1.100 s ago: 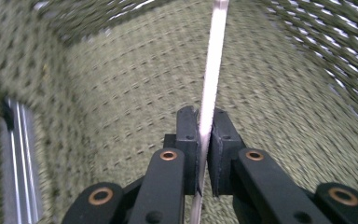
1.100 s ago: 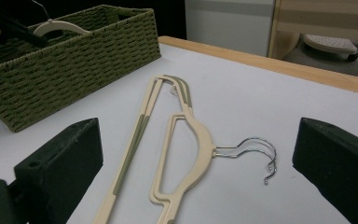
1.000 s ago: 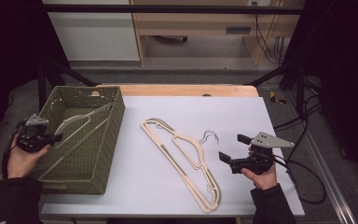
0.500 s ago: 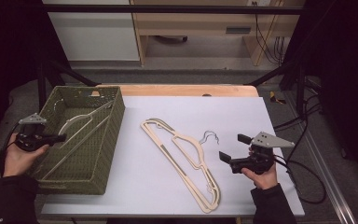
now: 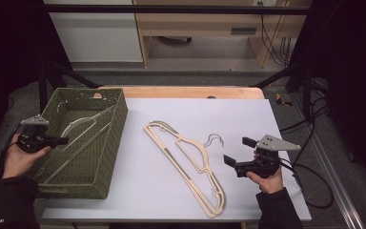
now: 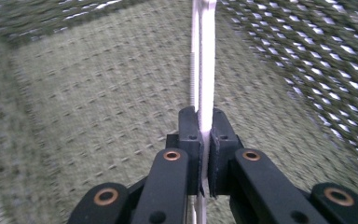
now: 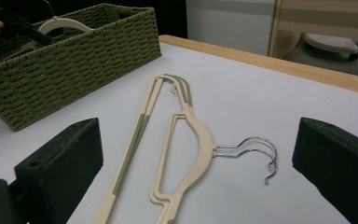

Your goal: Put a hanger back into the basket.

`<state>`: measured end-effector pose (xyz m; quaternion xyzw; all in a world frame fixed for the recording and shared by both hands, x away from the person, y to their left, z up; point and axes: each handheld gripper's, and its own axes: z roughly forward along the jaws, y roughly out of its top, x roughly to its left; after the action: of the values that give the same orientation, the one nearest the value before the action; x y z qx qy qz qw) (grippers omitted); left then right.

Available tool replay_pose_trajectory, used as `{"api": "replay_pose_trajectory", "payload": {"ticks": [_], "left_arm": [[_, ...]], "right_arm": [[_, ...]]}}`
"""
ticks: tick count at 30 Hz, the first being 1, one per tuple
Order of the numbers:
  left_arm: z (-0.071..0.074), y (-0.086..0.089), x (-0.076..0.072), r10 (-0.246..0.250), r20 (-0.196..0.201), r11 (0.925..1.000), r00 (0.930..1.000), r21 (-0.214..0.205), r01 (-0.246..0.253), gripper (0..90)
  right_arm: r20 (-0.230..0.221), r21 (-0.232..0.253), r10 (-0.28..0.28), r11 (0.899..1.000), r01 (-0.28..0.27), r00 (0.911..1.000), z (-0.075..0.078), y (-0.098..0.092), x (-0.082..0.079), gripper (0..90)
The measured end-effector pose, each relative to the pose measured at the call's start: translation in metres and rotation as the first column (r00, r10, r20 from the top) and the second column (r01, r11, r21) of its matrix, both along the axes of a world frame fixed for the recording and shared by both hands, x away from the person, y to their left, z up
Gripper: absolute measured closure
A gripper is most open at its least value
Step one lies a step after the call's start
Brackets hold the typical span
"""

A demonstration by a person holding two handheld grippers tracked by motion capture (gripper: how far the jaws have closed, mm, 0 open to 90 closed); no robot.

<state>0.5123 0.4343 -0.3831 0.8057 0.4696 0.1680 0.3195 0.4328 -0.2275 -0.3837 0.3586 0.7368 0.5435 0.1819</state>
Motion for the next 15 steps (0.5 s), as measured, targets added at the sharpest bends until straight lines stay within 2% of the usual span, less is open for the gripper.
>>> {"api": "replay_pose_trajectory", "payload": {"ticks": [4, 5, 6, 7, 8, 9, 11, 14, 15], "left_arm": [[-0.003, 0.004, 0.008, 0.099, -0.004, 0.9946, 0.9951, 0.033, -0.098, 83.9], [-0.004, 0.004, 0.011, 0.151, -0.013, 0.9879, 0.9885, 0.040, -0.150, 82.9], [-0.004, 0.004, 0.011, 0.151, -0.013, 0.9879, 0.9885, 0.040, -0.150, 82.3], [-0.006, 0.005, 0.014, 0.190, -0.023, 0.9798, 0.9815, 0.067, -0.188, 81.7], [-0.006, 0.005, 0.014, 0.190, -0.023, 0.9798, 0.9815, 0.067, -0.188, 81.2], [-0.007, 0.005, 0.015, 0.215, -0.027, 0.9750, 0.9762, 0.063, -0.213, 81.2], [-0.009, 0.006, 0.016, 0.240, -0.035, 0.9688, 0.9701, 0.072, -0.237, 80.4], [-0.013, 0.005, 0.019, 0.256, -0.057, 0.9618, 0.9648, 0.114, -0.249, 76.1], [-0.015, 0.005, 0.019, 0.272, -0.067, 0.9565, 0.9600, 0.128, -0.262, 72.1]], "right_arm": [[-0.002, -0.004, 0.000, 1.000, 0.000, 1.0000, 0.000, 0.000, 0.000, 2.3], [-0.003, -0.005, -0.001, 1.000, 0.001, 1.0000, -0.001, 0.001, 0.001, 2.3], [-0.003, -0.005, -0.001, 1.000, 0.001, 1.0000, -0.001, 0.001, 0.001, 2.3], [-0.002, -0.011, 0.002, 1.000, -0.002, 1.0000, -0.001, 0.001, 0.001, 2.3], [-0.002, -0.011, 0.002, 1.000, -0.002, 1.0000, -0.001, 0.001, 0.001, 2.3], [-0.002, -0.012, 0.002, 1.000, -0.002, 1.0000, -0.001, 0.001, 0.001, 2.3], [-0.002, -0.011, 0.003, 1.000, -0.003, 1.0000, -0.001, 0.001, 0.001, 2.3], [-0.003, -0.004, -0.001, 1.000, 0.001, 1.0000, -0.001, 0.001, 0.001, 2.3], [-0.003, -0.004, 0.000, 1.000, 0.000, 1.0000, -0.001, 0.001, 0.001, 2.3]]}}
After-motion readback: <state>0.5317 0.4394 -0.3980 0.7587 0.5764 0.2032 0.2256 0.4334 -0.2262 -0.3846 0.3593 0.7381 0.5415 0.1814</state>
